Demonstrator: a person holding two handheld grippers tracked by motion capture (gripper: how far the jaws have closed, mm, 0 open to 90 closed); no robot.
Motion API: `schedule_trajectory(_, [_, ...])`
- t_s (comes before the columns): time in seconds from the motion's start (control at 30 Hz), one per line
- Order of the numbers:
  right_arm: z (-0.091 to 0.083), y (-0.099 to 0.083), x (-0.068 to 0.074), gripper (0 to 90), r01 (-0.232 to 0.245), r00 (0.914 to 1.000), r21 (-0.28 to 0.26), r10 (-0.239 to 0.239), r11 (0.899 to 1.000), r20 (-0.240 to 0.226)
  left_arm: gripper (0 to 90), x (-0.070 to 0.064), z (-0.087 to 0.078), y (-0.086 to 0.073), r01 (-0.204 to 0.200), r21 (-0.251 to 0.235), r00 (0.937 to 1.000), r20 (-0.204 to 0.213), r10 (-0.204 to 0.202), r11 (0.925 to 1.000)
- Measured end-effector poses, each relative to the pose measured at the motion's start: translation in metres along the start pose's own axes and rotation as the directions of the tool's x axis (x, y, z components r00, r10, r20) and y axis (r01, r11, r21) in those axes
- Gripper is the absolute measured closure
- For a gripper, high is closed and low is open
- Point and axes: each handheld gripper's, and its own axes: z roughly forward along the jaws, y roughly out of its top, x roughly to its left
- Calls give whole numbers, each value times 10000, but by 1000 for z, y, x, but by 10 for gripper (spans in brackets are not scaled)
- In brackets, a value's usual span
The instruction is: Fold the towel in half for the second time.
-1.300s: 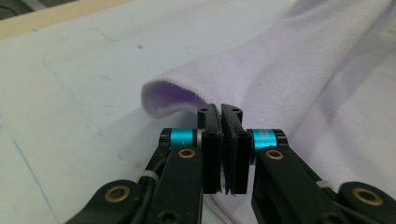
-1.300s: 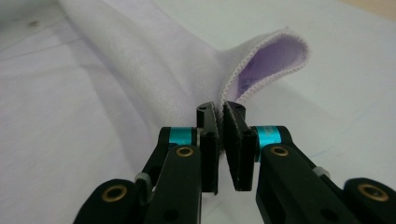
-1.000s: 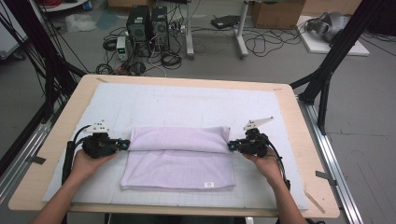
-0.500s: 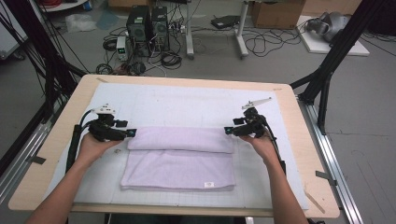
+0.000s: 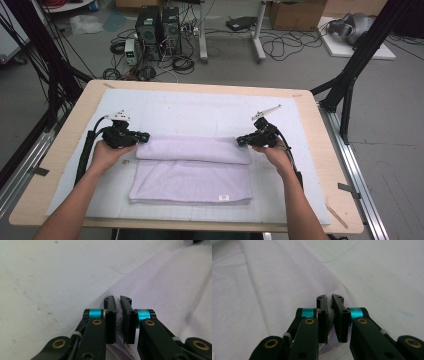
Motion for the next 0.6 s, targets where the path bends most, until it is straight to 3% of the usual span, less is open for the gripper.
schedule_trajectory(0.23, [-47, 1, 43, 842, 1190, 9929, -1104, -1179, 9867, 172, 829, -26, -39, 2, -728, -773, 9971, 182, 744, 9944])
schedule_trajectory(0.37, [-63, -18, 71, 836, 1725, 9848, -1350, -1738, 9757, 20, 817, -49, -58, -21, -1088, -935, 9916, 595, 1146, 9897])
schedule_trajectory(0.47, [-67, -45, 87, 746, 1831, 9817, -1441, -1887, 9725, -262, 644, -62, -67, -46, -1139, -507, 9910, 652, 1171, 9922])
schedule_trajectory(0.6, [-68, -59, 88, 620, 1620, 9866, -1620, -1629, 9734, 83, 485, -67, -70, -55, -1348, -16, 9905, 287, 1348, 9909])
